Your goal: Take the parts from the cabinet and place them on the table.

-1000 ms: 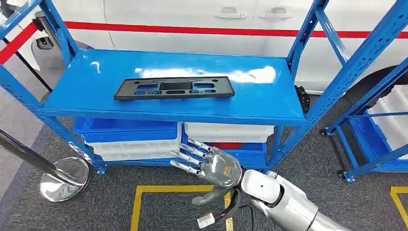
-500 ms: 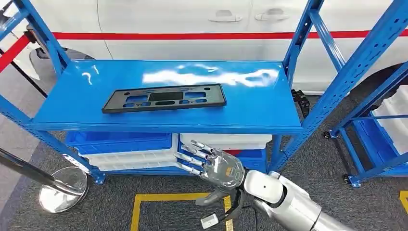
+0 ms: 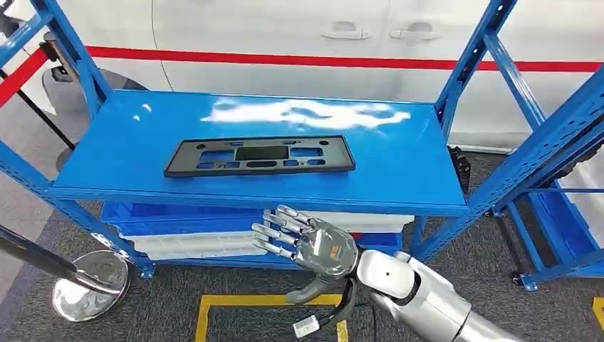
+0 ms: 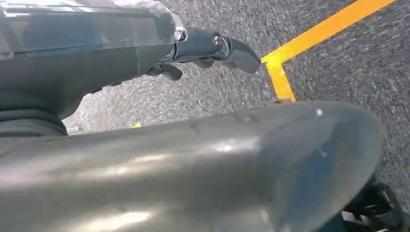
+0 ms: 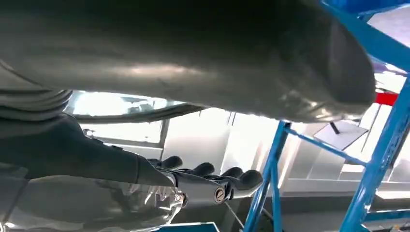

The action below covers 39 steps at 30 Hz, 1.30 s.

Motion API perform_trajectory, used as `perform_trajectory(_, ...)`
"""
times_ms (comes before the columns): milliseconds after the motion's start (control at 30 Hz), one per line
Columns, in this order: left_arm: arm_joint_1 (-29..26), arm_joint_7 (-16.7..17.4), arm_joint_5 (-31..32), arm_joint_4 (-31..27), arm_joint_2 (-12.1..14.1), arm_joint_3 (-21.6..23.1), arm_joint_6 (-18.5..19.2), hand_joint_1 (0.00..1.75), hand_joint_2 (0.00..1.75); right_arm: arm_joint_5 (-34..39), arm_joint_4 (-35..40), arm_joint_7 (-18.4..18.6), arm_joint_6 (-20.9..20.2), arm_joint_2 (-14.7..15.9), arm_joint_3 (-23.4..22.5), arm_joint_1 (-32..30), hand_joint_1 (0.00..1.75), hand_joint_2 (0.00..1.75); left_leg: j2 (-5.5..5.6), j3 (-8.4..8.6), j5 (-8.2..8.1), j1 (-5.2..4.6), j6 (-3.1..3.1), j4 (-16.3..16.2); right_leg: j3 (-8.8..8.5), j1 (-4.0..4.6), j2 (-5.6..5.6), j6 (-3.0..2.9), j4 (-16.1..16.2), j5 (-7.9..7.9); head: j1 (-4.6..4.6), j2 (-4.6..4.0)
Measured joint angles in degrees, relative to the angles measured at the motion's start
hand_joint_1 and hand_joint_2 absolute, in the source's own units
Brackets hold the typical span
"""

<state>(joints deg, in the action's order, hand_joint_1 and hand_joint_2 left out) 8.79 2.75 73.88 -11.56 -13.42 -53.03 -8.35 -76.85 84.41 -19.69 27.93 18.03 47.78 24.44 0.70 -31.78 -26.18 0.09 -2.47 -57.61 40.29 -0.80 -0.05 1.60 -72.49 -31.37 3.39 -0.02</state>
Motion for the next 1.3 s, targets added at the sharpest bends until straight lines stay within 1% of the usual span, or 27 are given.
perform_trajectory(67, 0.1, 0.0, 0.0, 0.0, 0.0, 0.0, 0.0, 0.00, 0.00, 0.0, 0.0, 0.0, 0.0, 0.0, 0.0, 0.0, 0.00, 0.00, 0.07, 1.38, -0.83, -0.03, 0.20, 0.0, -3.64, 0.11, -0.02, -0.72, 9.9, 6.97, 0.00, 0.00)
perform_trajectory(100, 0.0, 0.0, 0.0, 0.0, -0.1, 0.0, 0.0, 0.00, 0.00, 0.0, 0.0, 0.0, 0.0, 0.0, 0.0, 0.1, 0.00, 0.00, 0.06, 1.75, -1.24, 0.00, 0.35, 0.1, -4.93, 0.35, -0.13, -1.28, 13.7, 8.53, 0.00, 0.00)
perform_trajectory(133, 0.1, 0.0, 0.0, 0.1, -0.1, 0.0, 0.0, 0.00, 0.00, 0.0, -0.1, 0.0, 0.0, -0.1, 0.0, 0.1, 0.00, 0.00, 0.05, 1.94, -1.36, -0.13, 0.63, 0.1, -4.74, 0.98, -0.33, -1.42, 13.5, 5.85, 0.00, 0.00)
perform_trajectory(167, 0.3, 0.0, 0.0, 0.1, -0.1, 0.0, 0.0, 0.00, 0.00, -0.1, -0.1, 0.0, 0.0, -0.2, 0.0, 0.2, 0.00, 0.00, 0.13, 1.66, -1.66, -0.04, 1.12, 0.2, -5.03, 1.12, 0.03, -1.83, 14.3, 5.55, 0.02, 0.00)
perform_trajectory(200, 0.3, 0.1, 0.1, 0.1, -0.1, 0.0, 0.0, 0.00, 0.00, -0.1, -0.1, 0.0, 0.1, -0.2, -0.1, 0.2, 0.00, 0.00, 0.06, 2.26, -1.61, -0.14, 1.43, 0.0, -5.19, 1.13, 0.04, -2.21, 14.8, 6.85, -0.02, 0.00)
perform_trajectory(233, 0.3, 0.1, 0.1, 0.1, -0.1, 0.0, 0.0, 0.00, 0.00, -0.1, -0.2, 0.0, 0.0, -0.2, 0.0, 0.3, 0.00, 0.00, -0.05, 2.34, -1.22, -0.21, 1.85, -0.6, -5.52, 1.16, 0.06, -2.48, 14.8, 6.74, 0.02, 0.00)
perform_trajectory(300, 0.4, 0.2, 0.2, 0.1, -0.1, 0.0, 0.0, 0.00, 0.00, 0.0, -0.2, 0.0, 0.0, 0.1, -0.1, 0.4, 0.00, 0.00, -0.20, 2.09, -2.58, -0.23, 2.19, -2.5, -7.17, 0.49, -0.10, -3.02, 15.4, 6.68, 0.00, 0.00)
perform_trajectory(333, 0.5, 0.2, 0.2, 0.1, -0.1, 0.0, 0.1, 0.00, 0.00, 0.0, -0.2, 0.0, 0.1, 0.3, 0.0, 0.6, 0.00, 0.00, -0.24, 0.77, -4.01, -0.19, 2.38, -5.0, -7.44, 0.45, -0.22, -3.41, 15.4, 6.42, 0.02, 0.00)
perform_trajectory(400, 0.5, 0.2, 0.2, 0.1, -0.1, 0.0, 0.1, 0.00, 0.00, 0.0, -0.2, -0.1, 0.1, 0.5, 0.1, 0.6, 0.00, 0.00, -0.25, -4.67, -7.90, 0.19, 3.10, -13.5, -7.65, 0.57, -0.24, -3.59, 15.4, 5.97, 0.02, 0.00)
perform_trajectory(433, 0.4, 0.2, 0.2, 0.1, -0.1, 0.0, 0.1, 0.00, 0.00, 0.0, -0.3, -0.1, 0.0, 0.5, 0.2, 0.5, 0.00, 0.00, -0.26, -7.11, -8.74, 0.26, 3.41, -16.8, -7.75, 0.57, -0.20, -3.53, 15.3, 5.74, 0.02, 0.00)
perform_trajectory(467, 0.3, 0.2, 0.2, 0.1, -0.1, 0.0, 0.1, 0.00, 0.00, 0.0, -0.3, -0.1, 0.0, 0.5, 0.3, 0.5, 0.00, 0.00, -0.27, -8.30, -8.20, 0.35, 3.52, -17.6, -7.96, 0.54, -0.14, -3.46, 15.3, 5.51, 0.02, 0.00)
perform_trajectory(500, 0.2, 0.2, 0.3, 0.1, 0.0, 0.0, 0.1, 0.00, 0.00, 0.0, -0.3, -0.1, 0.0, 0.5, 0.4, 0.4, 0.00, 0.00, -0.27, -8.24, -6.20, 0.50, 3.56, -15.9, -8.34, 0.48, -0.02, -3.32, 15.3, 5.18, 0.02, 0.00)
perform_trajectory(567, 0.2, 0.2, 0.3, 0.1, 0.0, 0.0, 0.1, 0.00, 0.00, 0.1, -0.3, -0.2, -0.2, 0.5, 0.5, 0.5, 0.00, 0.00, -0.32, -4.87, 0.98, 0.75, 3.68, -6.0, -9.48, 0.31, 0.04, -2.89, 15.1, 4.28, 0.02, 0.00)
perform_trajectory(600, 0.2, 0.2, 0.4, 0.1, 0.0, 0.0, 0.1, 0.00, 0.00, 0.3, -0.3, -0.2, -0.5, 0.5, 0.5, 0.5, 0.00, 0.00, -0.33, -3.53, 3.33, 0.82, 3.60, -1.6, -9.92, 0.27, 0.00, -2.60, 15.1, 3.82, 0.02, 0.00)
perform_trajectory(633, 0.2, 0.2, 0.4, 0.2, -0.1, 0.0, 0.1, 0.00, 0.00, 0.6, -0.5, -0.3, -0.8, 0.5, 0.5, 0.7, 0.00, 0.00, -0.28, -3.56, 1.19, 0.46, 3.40, -1.4, -10.05, 0.33, -0.02, -2.29, 15.0, 3.67, 0.00, 0.00)
perform_trajectory(700, 0.2, 0.3, 0.5, 0.2, 0.0, 0.0, 0.0, 0.00, 0.00, 0.9, -0.7, -0.5, -1.1, 0.5, 0.6, 1.0, 0.00, 0.00, -0.35, -3.40, 2.17, 0.29, 2.01, -1.0, -9.80, 0.47, 0.03, -1.59, 14.9, 3.26, 0.00, 0.00)
perform_trajectory(800, 0.1, 0.7, 0.9, 0.2, -0.1, 0.0, 0.0, 0.00, 0.00, 1.1, -1.0, -0.5, -1.2, 0.5, 0.6, 1.6, 0.00, 0.00, -0.29, -2.78, 2.23, 0.53, 1.12, -0.4, -10.05, 0.11, -0.08, -0.59, 14.4, 2.27, 0.00, 0.00)
perform_trajectory(867, 0.5, 0.7, 1.4, 0.2, -0.1, 0.0, 0.1, 0.00, 0.00, 1.2, -1.1, -0.5, -2.0, 0.4, 0.7, 2.2, 0.00, 0.00, -0.28, -2.54, 1.93, 0.53, 0.65, -0.2, -6.57, 0.04, -0.02, -0.24, 7.8, -1.03, 0.00, 0.00)
perform_trajectory(933, 0.6, 0.7, 1.9, 0.2, -0.1, 0.2, 0.3, 0.00, 0.00, 1.1, -1.4, -0.7, -3.6, 0.0, 1.0, 2.5, 0.00, 0.00, -0.23, -2.47, 1.64, 0.48, 0.40, -0.3, -0.93, -0.06, -0.03, 0.04, -1.7, -4.11, 0.00, 0.00)
perform_trajectory(967, 0.6, 0.7, 2.2, 0.2, -0.1, 0.2, 0.4, 0.00, 0.00, 1.0, -1.7, -0.9, -4.6, 0.0, 1.4, 2.7, 0.00, 0.00, -0.13, -2.36, 1.50, 0.48, 0.35, -0.3, 0.72, -0.09, -0.03, 0.11, -3.8, -3.86, 0.00, 0.00)
perform_trajectory(1000, 0.6, 0.8, 2.3, 0.2, -0.1, 0.3, 0.4, 0.00, 0.00, 1.0, -2.2, -1.2, -5.5, 0.0, 1.8, 3.1, 0.00, 0.00, 0.05, -2.14, 1.33, 0.48, 0.45, -0.3, 1.01, -0.14, -0.05, 0.08, -3.2, -2.33, 0.00, 0.00)
perform_trajectory(1033, 0.7, 0.8, 2.4, 0.2, -0.1, 0.3, 0.4, 0.00, 0.00, 1.0, -3.0, -1.3, -6.6, 0.0, 2.4, 4.2, 0.00, 0.00, 0.28, -1.77, 1.07, 0.48, 0.54, -0.4, -0.08, -0.16, -0.06, -0.10, 0.3, 0.76, 0.00, 0.00)
perform_trajectory(1100, 1.0, 0.9, 2.9, 0.2, -0.3, 0.3, 0.4, 0.00, 0.00, 2.1, -5.1, -1.3, -8.0, 0.0, 3.9, 6.8, 0.00, 0.00, 0.50, -0.82, 0.50, 0.47, 0.82, -0.4, -4.27, -0.08, -0.07, -0.80, 10.6, 7.11, 0.00, 0.00)
perform_trajectory(1167, 1.3, 1.0, 2.9, 0.3, -0.5, 0.4, 0.4, 0.00, 0.00, 3.0, -7.3, -1.2, -8.7, -0.1, 5.1, 9.2, 0.00, 0.00, 0.70, -0.98, 0.21, 0.10, 1.31, -0.6, -5.89, 0.45, -0.22, -1.28, 14.1, 6.70, 0.00, 0.00)
perform_trajectory(1233, 1.5, 1.2, 2.9, 0.3, -0.6, 0.4, 0.4, 0.00, 0.00, 3.4, -9.0, -1.1, -8.9, -0.1, 5.9, 10.6, 0.00, 0.00, 0.79, -1.18, 0.23, 0.21, 1.85, -0.2, -5.86, 0.54, -0.36, -1.53, 14.1, 6.12, 0.00, 0.00)
perform_trajectory(1267, 1.5, 1.3, 2.9, 0.3, -0.6, 0.4, 0.4, 0.00, 0.00, 3.6, -9.6, -1.1, -9.0, -0.1, 6.2, 11.0, 0.00, 0.00, 0.78, -1.00, 0.18, 0.19, 2.17, -0.1, -5.99, 0.47, -0.33, -1.72, 14.4, 6.18, 0.00, 0.00)
perform_trajectory(1300, 1.6, 1.4, 2.9, 0.3, -0.5, 0.4, 0.4, 0.00, 0.00, 3.8, -10.3, -0.9, -9.0, -0.1, 6.4, 11.4, 0.00, 0.00, 0.75, -0.94, -0.31, 0.12, 2.49, -0.5, -6.43, -0.22, -0.65, -2.05, 15.1, 6.40, 0.00, 0.00)
